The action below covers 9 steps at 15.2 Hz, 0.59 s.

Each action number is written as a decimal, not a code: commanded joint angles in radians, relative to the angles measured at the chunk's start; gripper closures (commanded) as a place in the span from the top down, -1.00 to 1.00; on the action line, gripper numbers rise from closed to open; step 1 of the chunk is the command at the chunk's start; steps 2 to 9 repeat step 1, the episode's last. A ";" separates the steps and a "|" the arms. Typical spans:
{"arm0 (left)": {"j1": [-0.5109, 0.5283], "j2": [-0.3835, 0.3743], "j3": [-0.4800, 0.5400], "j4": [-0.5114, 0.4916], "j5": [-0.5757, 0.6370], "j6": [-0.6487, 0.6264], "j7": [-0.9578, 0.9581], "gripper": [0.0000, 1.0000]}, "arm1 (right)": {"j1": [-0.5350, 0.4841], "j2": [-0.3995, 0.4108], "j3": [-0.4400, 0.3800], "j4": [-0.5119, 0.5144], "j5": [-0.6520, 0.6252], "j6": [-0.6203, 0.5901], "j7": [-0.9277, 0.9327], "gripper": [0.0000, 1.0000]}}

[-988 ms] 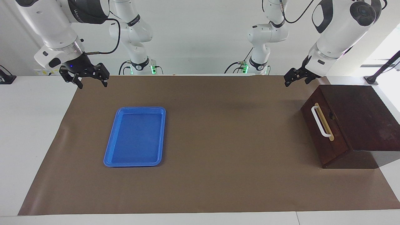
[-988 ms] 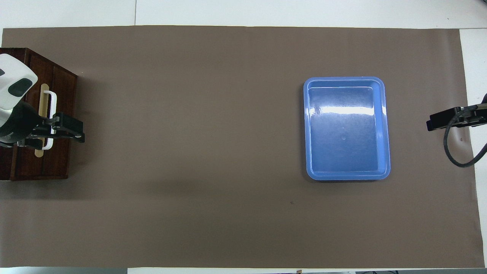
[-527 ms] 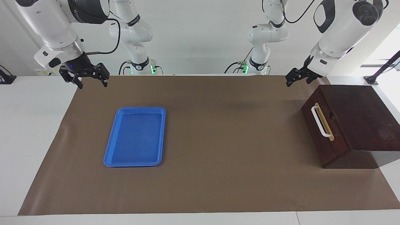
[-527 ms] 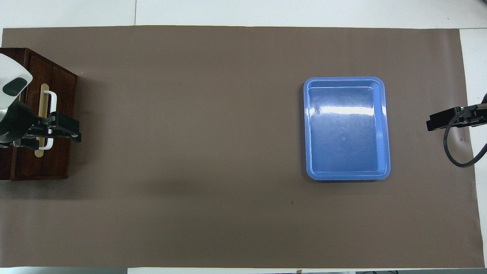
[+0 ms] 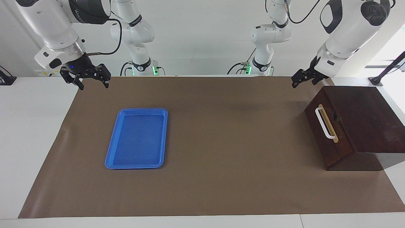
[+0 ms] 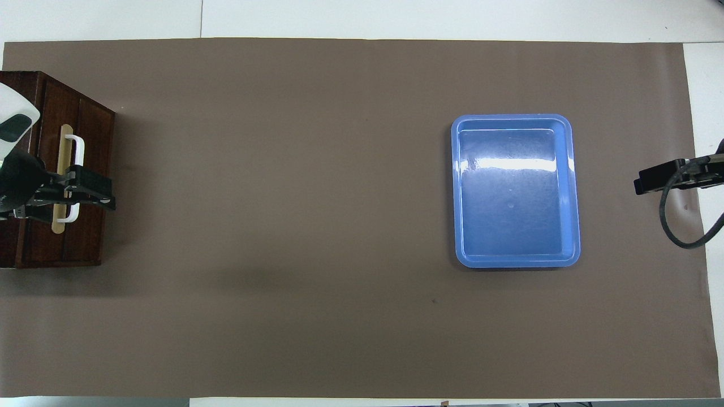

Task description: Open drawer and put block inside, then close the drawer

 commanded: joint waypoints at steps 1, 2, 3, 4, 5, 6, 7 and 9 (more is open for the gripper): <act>0.015 -0.019 -0.009 -0.016 -0.002 0.004 0.016 1.00 | -0.018 -0.009 0.014 -0.005 -0.017 0.002 -0.029 1.00; 0.015 -0.019 -0.009 -0.016 -0.002 0.004 0.016 1.00 | -0.018 -0.009 0.014 -0.005 -0.017 0.002 -0.029 1.00; 0.015 -0.019 -0.009 -0.016 -0.002 0.004 0.016 1.00 | -0.018 -0.009 0.014 -0.005 -0.017 0.002 -0.029 1.00; 0.015 -0.019 -0.009 -0.016 -0.002 0.004 0.016 1.00 | -0.018 -0.009 0.014 -0.005 -0.017 0.002 -0.029 1.00; 0.015 -0.019 -0.009 -0.016 -0.002 0.004 0.016 1.00 | -0.018 -0.009 0.014 -0.005 -0.017 0.002 -0.029 1.00; 0.015 -0.019 -0.009 -0.016 -0.002 0.004 0.016 1.00 | -0.018 -0.009 0.014 -0.005 -0.017 0.002 -0.029 1.00; 0.015 -0.019 -0.009 -0.016 -0.002 0.004 0.016 1.00 | -0.018 -0.009 0.014 -0.005 -0.017 0.002 -0.029 1.00; 0.015 -0.019 -0.009 -0.016 -0.002 0.004 0.016 1.00 | -0.018 -0.009 0.014 -0.005 -0.017 0.002 -0.029 1.00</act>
